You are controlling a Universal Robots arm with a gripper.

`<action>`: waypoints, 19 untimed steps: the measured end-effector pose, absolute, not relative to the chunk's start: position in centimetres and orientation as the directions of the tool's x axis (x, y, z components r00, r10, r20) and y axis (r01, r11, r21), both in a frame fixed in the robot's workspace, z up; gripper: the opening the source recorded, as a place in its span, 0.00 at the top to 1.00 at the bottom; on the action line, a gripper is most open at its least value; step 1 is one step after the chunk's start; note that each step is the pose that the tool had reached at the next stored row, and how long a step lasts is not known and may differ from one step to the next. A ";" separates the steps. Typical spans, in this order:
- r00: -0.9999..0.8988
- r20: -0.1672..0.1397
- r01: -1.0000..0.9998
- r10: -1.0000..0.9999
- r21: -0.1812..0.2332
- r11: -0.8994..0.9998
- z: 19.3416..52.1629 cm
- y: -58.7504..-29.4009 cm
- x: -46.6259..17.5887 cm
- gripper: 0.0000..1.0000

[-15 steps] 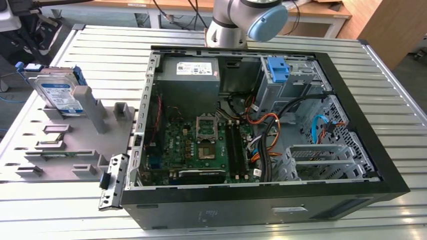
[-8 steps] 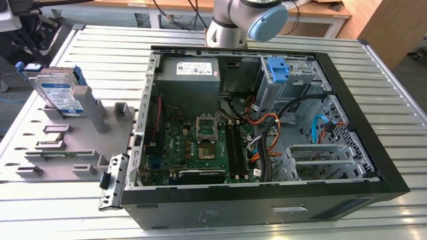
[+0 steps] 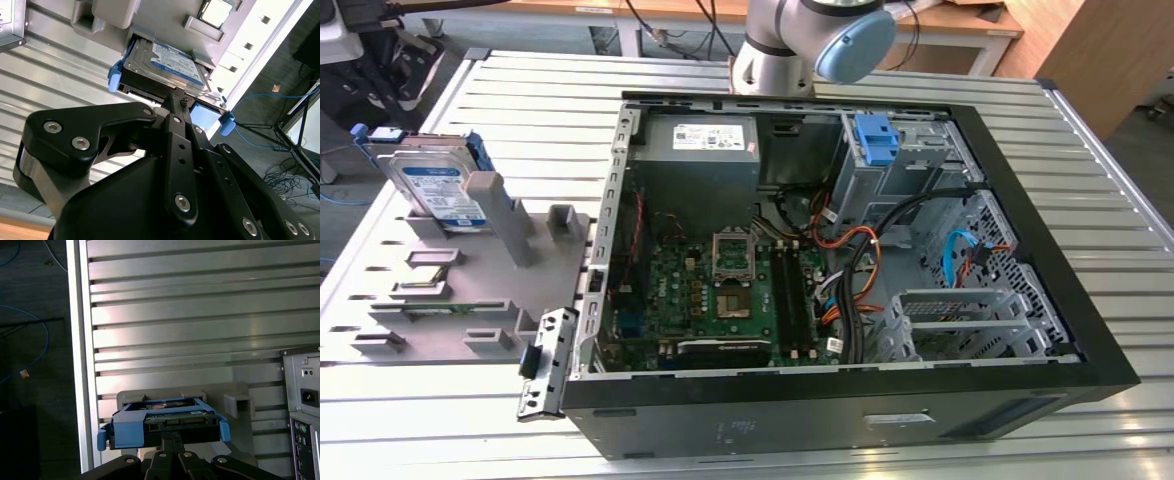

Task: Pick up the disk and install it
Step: 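Reach for the disk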

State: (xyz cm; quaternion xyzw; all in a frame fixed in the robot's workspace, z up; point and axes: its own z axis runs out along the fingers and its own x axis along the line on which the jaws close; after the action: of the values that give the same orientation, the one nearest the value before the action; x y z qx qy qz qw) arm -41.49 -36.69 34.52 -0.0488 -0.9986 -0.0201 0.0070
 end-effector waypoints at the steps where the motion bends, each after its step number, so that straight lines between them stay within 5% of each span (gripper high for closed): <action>1: -0.995 0.015 0.098 0.097 0.038 0.994 34.5 -36.7 -41.5 0.89; 19: -0.995 -0.004 0.096 0.096 0.026 0.995 34.3 -36.7 -41.6 0.89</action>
State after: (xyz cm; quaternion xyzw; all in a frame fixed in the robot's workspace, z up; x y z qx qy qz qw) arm -41.59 -36.69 34.34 -0.0481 -0.9988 -0.0130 -0.0024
